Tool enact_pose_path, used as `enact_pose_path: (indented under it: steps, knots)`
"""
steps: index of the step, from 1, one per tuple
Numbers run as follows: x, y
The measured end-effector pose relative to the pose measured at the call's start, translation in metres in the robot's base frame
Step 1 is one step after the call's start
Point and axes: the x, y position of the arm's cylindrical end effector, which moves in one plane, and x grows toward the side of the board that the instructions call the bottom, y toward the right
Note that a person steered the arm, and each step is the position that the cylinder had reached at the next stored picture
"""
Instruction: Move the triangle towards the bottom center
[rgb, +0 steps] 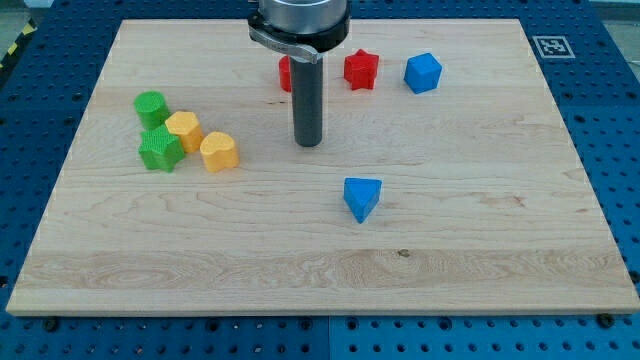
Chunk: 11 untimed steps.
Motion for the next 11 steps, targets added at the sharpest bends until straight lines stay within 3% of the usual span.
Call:
enact_pose_path:
  steps: [2, 6, 7, 9, 11]
  knots:
    - [0.063, 0.013]
    - [0.047, 0.037]
    - [0.057, 0.069]
    - [0.092, 0.075]
    - [0.086, 0.064]
